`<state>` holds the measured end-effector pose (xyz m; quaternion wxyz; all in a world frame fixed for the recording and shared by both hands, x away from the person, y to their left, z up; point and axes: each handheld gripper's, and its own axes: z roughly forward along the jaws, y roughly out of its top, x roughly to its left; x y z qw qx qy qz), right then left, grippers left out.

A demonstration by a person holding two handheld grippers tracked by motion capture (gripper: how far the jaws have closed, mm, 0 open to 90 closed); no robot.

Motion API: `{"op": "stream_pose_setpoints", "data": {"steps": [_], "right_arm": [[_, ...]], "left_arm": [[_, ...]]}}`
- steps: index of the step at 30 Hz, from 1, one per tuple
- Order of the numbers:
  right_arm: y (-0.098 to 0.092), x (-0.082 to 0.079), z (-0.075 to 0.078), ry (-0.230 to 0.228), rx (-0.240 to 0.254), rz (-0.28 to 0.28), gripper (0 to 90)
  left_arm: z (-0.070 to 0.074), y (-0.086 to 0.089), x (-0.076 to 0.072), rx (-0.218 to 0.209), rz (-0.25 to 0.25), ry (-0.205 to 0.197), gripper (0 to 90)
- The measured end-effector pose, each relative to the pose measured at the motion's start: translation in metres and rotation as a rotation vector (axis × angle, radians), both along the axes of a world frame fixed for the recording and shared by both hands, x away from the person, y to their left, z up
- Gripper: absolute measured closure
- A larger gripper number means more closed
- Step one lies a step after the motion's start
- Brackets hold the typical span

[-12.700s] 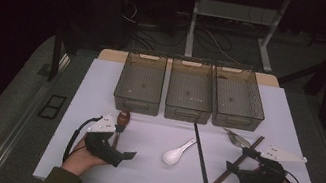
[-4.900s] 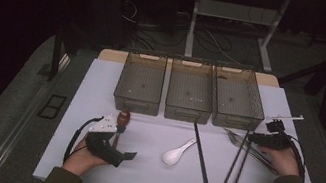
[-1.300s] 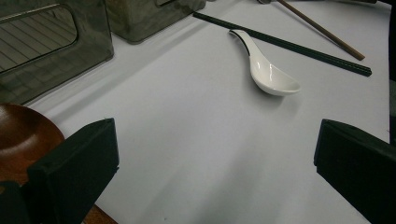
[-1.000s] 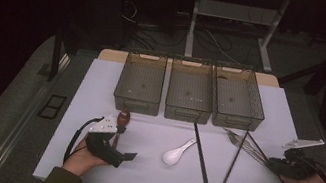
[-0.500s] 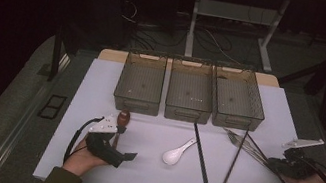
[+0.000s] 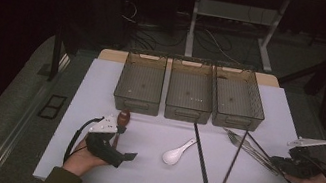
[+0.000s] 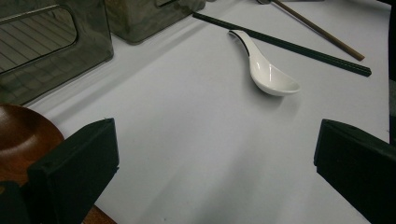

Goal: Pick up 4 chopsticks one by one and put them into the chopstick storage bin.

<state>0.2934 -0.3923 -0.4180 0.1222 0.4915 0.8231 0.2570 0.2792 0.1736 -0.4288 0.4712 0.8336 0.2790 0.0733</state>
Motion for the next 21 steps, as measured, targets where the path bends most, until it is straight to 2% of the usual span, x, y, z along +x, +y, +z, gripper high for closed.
{"op": "stream_pose_setpoints", "data": {"steps": [10, 21], "right_arm": [[-0.005, -0.005, 0.010, -0.022, 0.041, 0.001, 84.4], [0.022, -0.003, 0.025, -0.057, 0.099, 0.086, 84.4]], "left_arm": [[0.000, 0.000, 0.000, -0.002, 0.000, -0.001, 0.0], [0.000, 0.000, 0.000, 0.001, 0.001, 0.001, 0.0]]}}
